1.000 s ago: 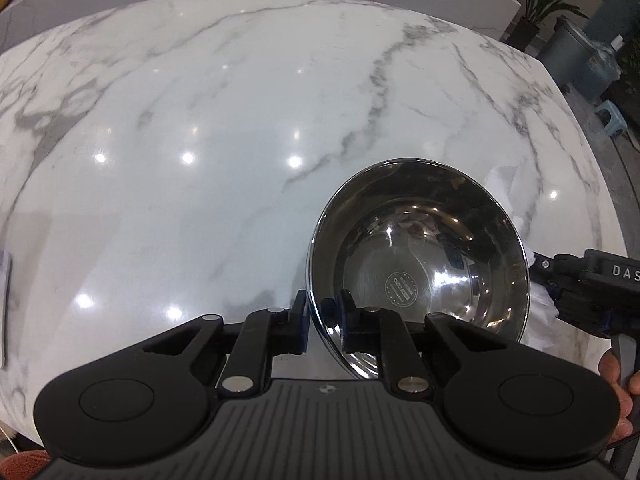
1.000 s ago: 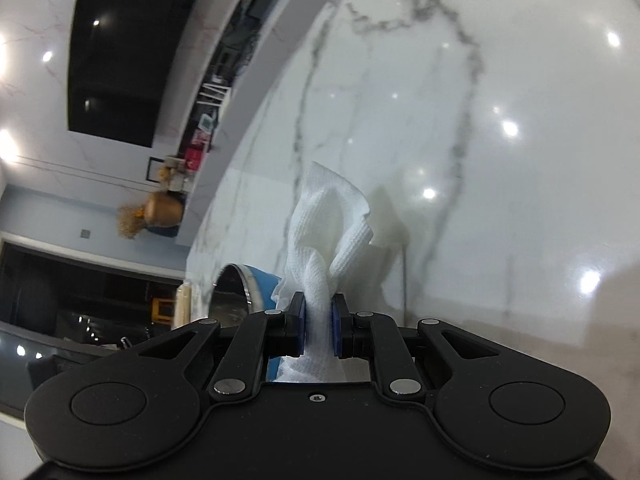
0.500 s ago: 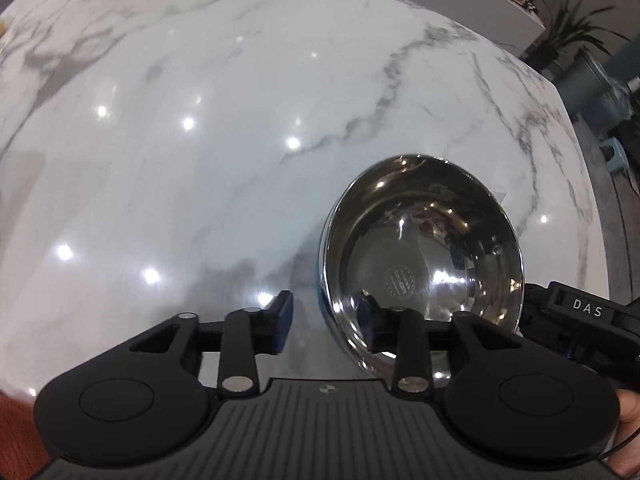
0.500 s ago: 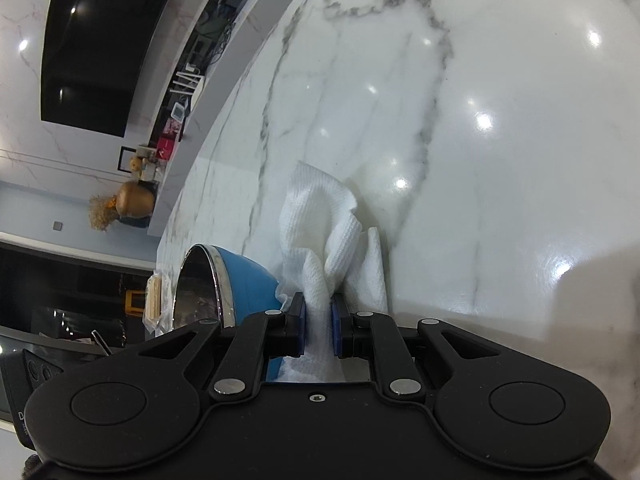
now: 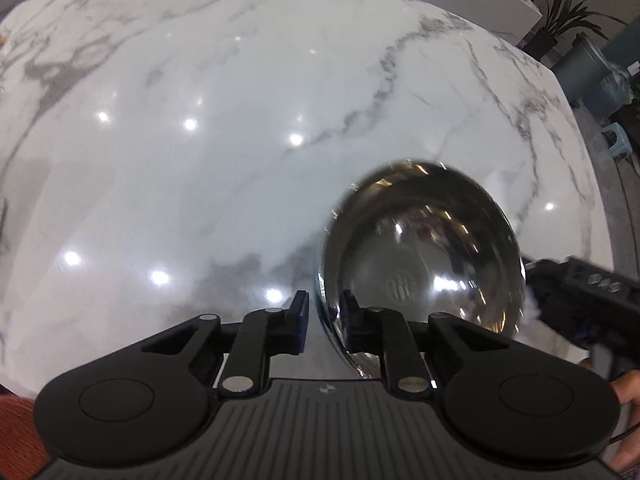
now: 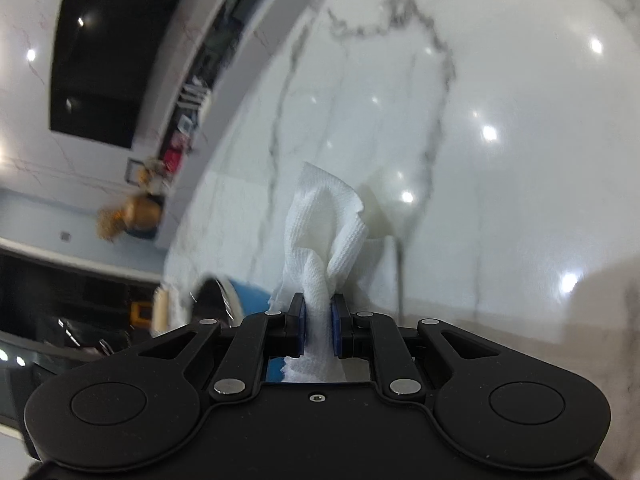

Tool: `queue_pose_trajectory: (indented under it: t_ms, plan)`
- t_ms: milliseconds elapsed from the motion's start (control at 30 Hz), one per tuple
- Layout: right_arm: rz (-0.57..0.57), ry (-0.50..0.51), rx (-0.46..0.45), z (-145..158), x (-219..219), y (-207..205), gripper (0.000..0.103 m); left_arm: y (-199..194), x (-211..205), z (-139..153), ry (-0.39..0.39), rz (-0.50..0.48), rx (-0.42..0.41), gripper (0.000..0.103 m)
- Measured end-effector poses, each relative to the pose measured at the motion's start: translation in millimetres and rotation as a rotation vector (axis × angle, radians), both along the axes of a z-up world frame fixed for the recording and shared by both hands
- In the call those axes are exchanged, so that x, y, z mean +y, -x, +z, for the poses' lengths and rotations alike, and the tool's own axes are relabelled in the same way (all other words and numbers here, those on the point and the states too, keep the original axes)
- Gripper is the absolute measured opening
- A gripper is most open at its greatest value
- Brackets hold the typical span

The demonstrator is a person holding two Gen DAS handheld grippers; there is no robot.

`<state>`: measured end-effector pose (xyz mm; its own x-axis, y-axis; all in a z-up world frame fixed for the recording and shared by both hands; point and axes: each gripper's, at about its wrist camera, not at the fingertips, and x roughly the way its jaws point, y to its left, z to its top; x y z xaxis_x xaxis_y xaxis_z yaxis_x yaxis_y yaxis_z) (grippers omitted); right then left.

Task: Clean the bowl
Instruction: 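Wipe the outer wall once more with the cloth in the right tool, then open the left tool to release the bowl rim onto the table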

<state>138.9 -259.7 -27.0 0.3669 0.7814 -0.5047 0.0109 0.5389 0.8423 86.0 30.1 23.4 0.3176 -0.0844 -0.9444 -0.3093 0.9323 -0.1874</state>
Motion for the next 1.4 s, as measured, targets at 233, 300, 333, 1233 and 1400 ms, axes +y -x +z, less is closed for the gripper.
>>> queue_pose_trajectory:
  t_ms: [233,300,333,1233,1400]
  plan:
    - [0.022,-0.058,-0.019,1.7,1.9,0.6,0.012,-0.4,3.5,0.5,-0.008,0.012,-0.002,0.012]
    - [0.036,-0.048,-0.013,0.7,4.4,0.2,0.012,-0.8,1.7,-0.7,-0.007,0.007,0.000,0.012]
    - [0.044,-0.042,-0.009,0.3,5.8,0.0,0.012,-1.3,0.6,-1.1,-0.009,0.005,0.001,0.012]
    - [0.045,0.257,-0.199,28.7,16.8,9.7,0.012,4.9,3.1,8.7,-0.010,-0.003,-0.040,0.020]
    - [0.050,0.453,-0.331,44.2,25.2,19.7,0.012,6.9,3.8,14.4,-0.001,-0.012,-0.066,0.025]
